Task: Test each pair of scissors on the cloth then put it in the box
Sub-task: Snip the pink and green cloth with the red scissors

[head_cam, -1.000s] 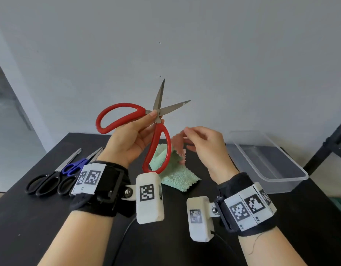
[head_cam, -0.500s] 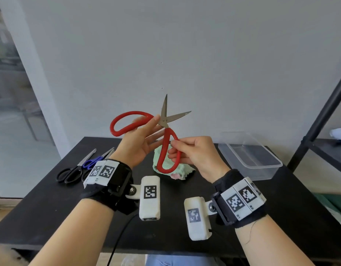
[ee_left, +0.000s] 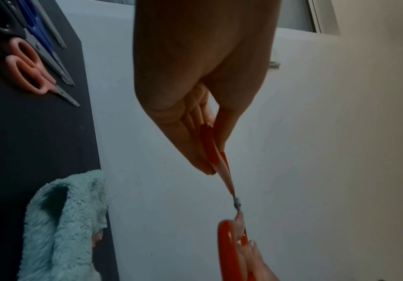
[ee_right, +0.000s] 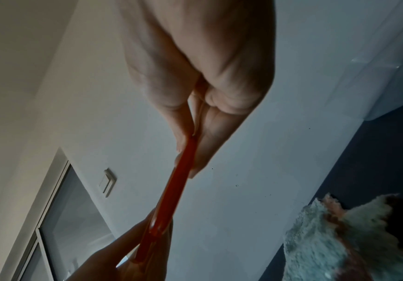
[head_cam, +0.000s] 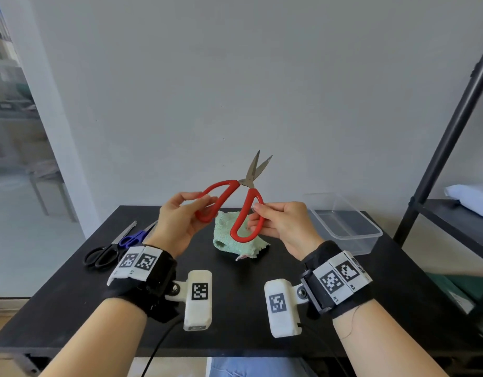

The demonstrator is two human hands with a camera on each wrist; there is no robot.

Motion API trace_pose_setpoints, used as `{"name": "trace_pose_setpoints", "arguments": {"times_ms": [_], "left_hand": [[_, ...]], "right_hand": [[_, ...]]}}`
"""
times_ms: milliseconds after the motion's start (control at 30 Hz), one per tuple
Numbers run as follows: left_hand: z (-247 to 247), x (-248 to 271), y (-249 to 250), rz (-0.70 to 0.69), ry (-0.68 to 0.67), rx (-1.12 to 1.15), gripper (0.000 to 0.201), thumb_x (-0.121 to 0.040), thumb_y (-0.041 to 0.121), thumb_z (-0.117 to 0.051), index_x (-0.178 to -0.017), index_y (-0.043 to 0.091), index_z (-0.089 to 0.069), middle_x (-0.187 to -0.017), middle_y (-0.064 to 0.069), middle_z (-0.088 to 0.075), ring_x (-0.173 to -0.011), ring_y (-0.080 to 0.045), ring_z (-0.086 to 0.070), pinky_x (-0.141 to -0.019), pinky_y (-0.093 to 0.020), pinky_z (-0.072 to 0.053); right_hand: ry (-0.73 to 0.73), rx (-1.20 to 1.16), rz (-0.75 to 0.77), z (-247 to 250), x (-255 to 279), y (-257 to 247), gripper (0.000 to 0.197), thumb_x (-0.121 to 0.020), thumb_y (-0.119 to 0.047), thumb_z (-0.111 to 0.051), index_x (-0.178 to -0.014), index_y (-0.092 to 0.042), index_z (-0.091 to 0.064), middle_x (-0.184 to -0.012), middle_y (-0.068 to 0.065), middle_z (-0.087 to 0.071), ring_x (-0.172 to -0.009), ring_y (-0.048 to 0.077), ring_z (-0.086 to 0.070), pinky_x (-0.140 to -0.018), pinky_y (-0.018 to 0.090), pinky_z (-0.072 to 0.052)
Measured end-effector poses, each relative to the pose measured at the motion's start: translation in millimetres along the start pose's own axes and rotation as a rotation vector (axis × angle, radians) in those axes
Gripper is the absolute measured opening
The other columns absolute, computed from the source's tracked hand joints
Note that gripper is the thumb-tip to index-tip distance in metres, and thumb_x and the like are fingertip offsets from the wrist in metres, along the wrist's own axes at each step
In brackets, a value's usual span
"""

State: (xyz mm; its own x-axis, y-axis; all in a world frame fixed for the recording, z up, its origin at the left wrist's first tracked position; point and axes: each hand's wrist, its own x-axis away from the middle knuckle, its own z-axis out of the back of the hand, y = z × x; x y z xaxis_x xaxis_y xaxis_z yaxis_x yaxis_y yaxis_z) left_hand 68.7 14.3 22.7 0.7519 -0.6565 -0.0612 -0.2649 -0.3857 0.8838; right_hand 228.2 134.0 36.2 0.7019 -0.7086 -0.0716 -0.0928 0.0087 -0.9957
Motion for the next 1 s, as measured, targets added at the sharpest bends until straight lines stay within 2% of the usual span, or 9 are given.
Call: {"name": "trace_pose_setpoints", "arguments": {"times_ms": [167, 233, 300, 367, 567, 767, 900, 933, 1000], "left_hand": [[-7.2, 2.8, -0.7, 0.057, -0.025, -0.109, 0.01, -0.091, 0.002, -0.058, -0.088, 0.007, -0.051, -0.081, -0.02, -0.073, -0.07, -0.029, -0.072, -0.062, -0.035, -0.06], [-10.5, 4.7, 1.1, 0.105, -0.063, -0.17, 0.003, -0.094, 0.007, -0.055, -0.097, 0.005, -0.055, -0.086, -0.021, -0.071, -0.071, -0.03, -0.072, -0.064, -0.038, -0.061], [-11.7, 5.4, 1.5, 0.153, -0.095, -0.26, 0.015, -0.097, 0.011, -0.051, -0.108, 0.006, -0.061, -0.093, -0.022, -0.07, -0.076, -0.031, -0.073, -0.066, -0.039, -0.061], [-12.1, 6.4, 1.6, 0.195, -0.122, -0.327, 0.02, -0.098, 0.012, -0.049, -0.112, 0.006, -0.062, -0.099, -0.023, -0.07, -0.082, -0.032, -0.072, -0.066, -0.038, -0.061], [-14.2, 9.0, -2.9, 0.298, -0.161, -0.318, 0.014, -0.098, 0.013, -0.051, -0.108, 0.005, -0.056, -0.103, -0.022, -0.071, -0.084, -0.029, -0.072, -0.065, -0.038, -0.06], [-13.5, 7.3, -2.7, 0.344, -0.189, -0.284, 0.004, -0.097, 0.011, -0.052, -0.098, 0.008, -0.053, -0.095, -0.019, -0.073, -0.083, -0.028, -0.072, -0.07, -0.04, -0.06], [-14.0, 6.8, -0.6, 0.379, -0.225, -0.31, 0.002, -0.095, 0.01, -0.054, -0.094, 0.01, -0.054, -0.097, -0.018, -0.072, -0.087, -0.029, -0.072, -0.073, -0.041, -0.06], [-14.2, 6.2, 0.5, 0.385, -0.243, -0.341, 0.002, -0.094, 0.009, -0.056, -0.096, 0.009, -0.055, -0.099, -0.019, -0.072, -0.09, -0.03, -0.071, -0.075, -0.042, -0.06], [-14.6, 3.7, 2.7, 0.384, -0.274, -0.454, 0.015, -0.089, 0.005, -0.062, -0.104, 0.005, -0.059, -0.104, -0.019, -0.071, -0.094, -0.032, -0.071, -0.081, -0.043, -0.058]], "right_hand": [[0.022, -0.011, -0.028, 2.2, -3.1, 1.0, 0.013, -0.089, -0.01, -0.063, -0.089, 0.001, -0.07, -0.083, 0.017, -0.072, -0.078, 0.03, -0.072, -0.073, 0.036, -0.06], [0.026, -0.012, -0.042, 4.2, -4.4, 2.4, 0.013, -0.089, -0.009, -0.063, -0.089, 0.002, -0.07, -0.085, 0.019, -0.072, -0.079, 0.031, -0.071, -0.073, 0.036, -0.06], [0.03, -0.011, -0.059, 5.5, -5.9, 3.9, 0.013, -0.089, -0.009, -0.063, -0.089, 0.001, -0.07, -0.086, 0.019, -0.072, -0.08, 0.031, -0.071, -0.072, 0.035, -0.06], [0.034, 0.0, -0.071, 6.4, -7.1, 5.4, 0.013, -0.089, -0.009, -0.063, -0.09, 0.001, -0.07, -0.088, 0.019, -0.072, -0.081, 0.031, -0.071, -0.07, 0.033, -0.06], [0.039, 0.009, -0.097, 8.1, -11.6, 9.4, 0.016, -0.089, -0.008, -0.063, -0.096, 0.005, -0.069, -0.091, 0.021, -0.071, -0.076, 0.027, -0.071, -0.067, 0.03, -0.06], [0.038, -0.012, -0.121, 10.0, -16.8, 15.4, 0.02, -0.089, -0.009, -0.064, -0.1, 0.007, -0.067, -0.089, 0.019, -0.071, -0.079, 0.028, -0.071, -0.075, 0.035, -0.06], [0.021, -0.015, -0.136, 13.9, -19.5, 18.5, 0.02, -0.089, -0.008, -0.064, -0.102, 0.006, -0.066, -0.083, 0.016, -0.07, -0.073, 0.024, -0.071, -0.073, 0.034, -0.06], [0.007, -0.023, -0.139, 16.2, -19.8, 18.6, 0.021, -0.089, -0.007, -0.064, -0.104, 0.006, -0.066, -0.084, 0.016, -0.07, -0.072, 0.024, -0.071, -0.072, 0.033, -0.06], [-0.022, -0.005, -0.138, 21.7, -20.3, 17.0, 0.024, -0.088, -0.008, -0.064, -0.107, 0.007, -0.065, -0.09, 0.019, -0.071, -0.074, 0.024, -0.071, -0.071, 0.032, -0.06]]}}
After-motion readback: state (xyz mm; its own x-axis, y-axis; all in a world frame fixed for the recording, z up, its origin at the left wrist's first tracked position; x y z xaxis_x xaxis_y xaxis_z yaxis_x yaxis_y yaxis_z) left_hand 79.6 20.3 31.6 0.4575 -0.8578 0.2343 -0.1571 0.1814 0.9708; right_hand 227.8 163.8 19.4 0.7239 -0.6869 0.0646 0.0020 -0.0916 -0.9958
